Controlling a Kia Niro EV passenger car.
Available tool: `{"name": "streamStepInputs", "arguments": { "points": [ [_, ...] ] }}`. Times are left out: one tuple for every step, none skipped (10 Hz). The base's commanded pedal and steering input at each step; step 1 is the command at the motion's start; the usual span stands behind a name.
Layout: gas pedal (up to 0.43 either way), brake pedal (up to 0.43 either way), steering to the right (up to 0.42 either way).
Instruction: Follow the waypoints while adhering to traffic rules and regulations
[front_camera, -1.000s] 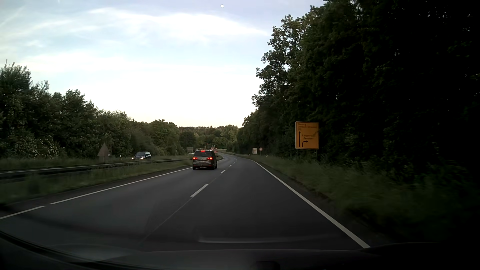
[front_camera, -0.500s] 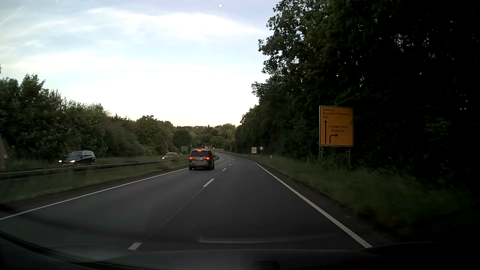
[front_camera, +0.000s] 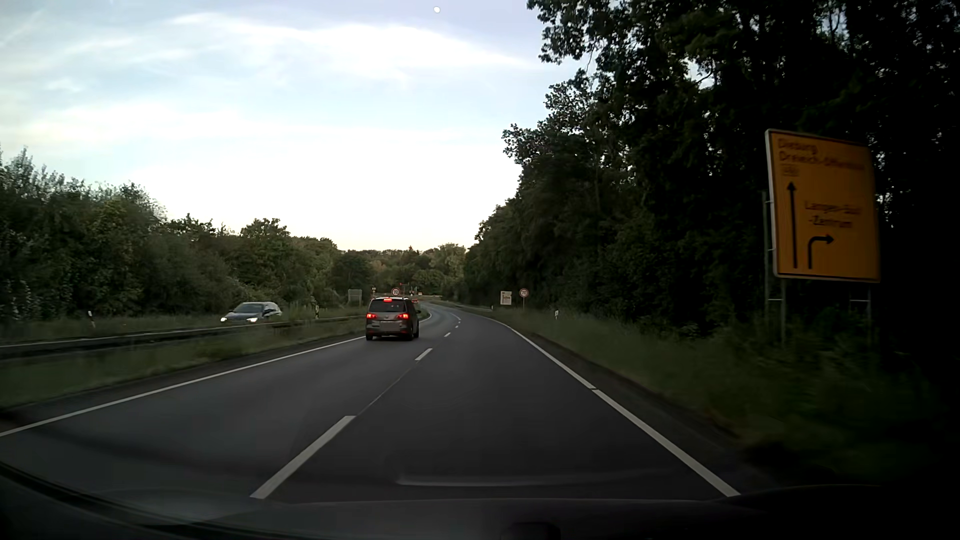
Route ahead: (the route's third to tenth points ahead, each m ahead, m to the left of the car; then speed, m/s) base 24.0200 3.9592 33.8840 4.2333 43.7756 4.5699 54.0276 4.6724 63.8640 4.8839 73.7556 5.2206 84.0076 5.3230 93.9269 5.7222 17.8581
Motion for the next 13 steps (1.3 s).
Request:
{"name": "streamStepInputs", "arguments": {
  "points": [
    [0.0,0.14,0.004],
    [0.0,0.134,0.003],
    [0.0,0.134,0.003],
    [0.0,0.134,0.002],
    [0.0,0.128,0.001],
    [0.0,0.128,0.001],
    [0.0,0.128,0.001],
    [0.0,0.128,0.001],
    [0.0,0.128,0.001],
    [0.0,0.128,0.001],
    [0.0,0.128,0.0],
    [0.0,0.128,0.0],
    [0.0,0.128,-0.002]
  ]
}}
